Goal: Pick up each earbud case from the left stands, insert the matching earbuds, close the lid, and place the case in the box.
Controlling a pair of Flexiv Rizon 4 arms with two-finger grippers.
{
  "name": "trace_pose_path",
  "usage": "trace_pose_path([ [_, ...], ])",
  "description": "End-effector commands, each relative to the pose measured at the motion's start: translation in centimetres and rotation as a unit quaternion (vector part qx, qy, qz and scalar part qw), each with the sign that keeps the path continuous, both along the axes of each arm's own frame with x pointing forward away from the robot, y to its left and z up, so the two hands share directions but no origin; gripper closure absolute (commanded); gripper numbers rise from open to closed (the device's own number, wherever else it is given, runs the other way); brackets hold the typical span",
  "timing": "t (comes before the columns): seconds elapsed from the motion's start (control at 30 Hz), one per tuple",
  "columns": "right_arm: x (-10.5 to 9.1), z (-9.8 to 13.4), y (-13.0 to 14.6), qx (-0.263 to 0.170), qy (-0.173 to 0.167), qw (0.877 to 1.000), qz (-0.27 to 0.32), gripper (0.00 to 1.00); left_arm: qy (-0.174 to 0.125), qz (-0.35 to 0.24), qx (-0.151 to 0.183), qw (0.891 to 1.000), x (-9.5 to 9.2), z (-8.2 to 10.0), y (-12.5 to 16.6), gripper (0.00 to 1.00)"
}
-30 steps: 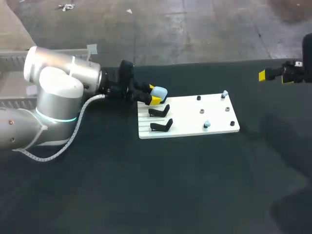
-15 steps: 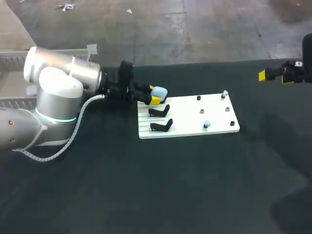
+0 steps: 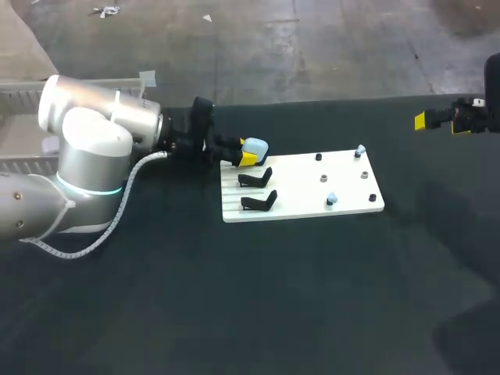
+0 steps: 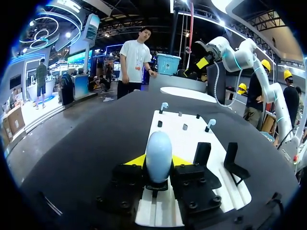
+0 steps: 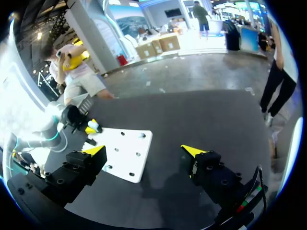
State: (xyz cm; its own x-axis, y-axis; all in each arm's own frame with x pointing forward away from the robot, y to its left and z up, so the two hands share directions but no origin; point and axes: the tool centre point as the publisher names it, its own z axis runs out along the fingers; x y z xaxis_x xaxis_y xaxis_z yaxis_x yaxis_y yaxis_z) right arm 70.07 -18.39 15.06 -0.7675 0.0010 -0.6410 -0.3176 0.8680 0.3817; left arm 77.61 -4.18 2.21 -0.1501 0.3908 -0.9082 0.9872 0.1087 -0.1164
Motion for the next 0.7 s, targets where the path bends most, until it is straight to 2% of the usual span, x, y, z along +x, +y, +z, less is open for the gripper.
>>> trace_pose_path([
  [0.03,0.0,-0.1,-0.1,0.001,-0.001,1.000,0.001,0.00,0.000,-0.003,0.000,1.000,0.3,-0.2,-0.1,1.00],
  [0.27,0.0,-0.1,-0.1,0.001,-0.001,1.000,0.001,0.00,-0.004,-0.003,-0.006,1.000,0.4,0.4,0.1,1.00],
  [0.43,0.0,-0.1,-0.1,0.001,-0.001,1.000,0.001,0.00,-0.012,0.003,-0.015,1.000,0.2,2.2,0.5,1.00],
  [0.7,0.0,-0.1,-0.1,0.001,-0.001,1.000,0.001,0.00,-0.025,0.000,-0.007,1.000,-0.8,4.8,0.0,1.00],
])
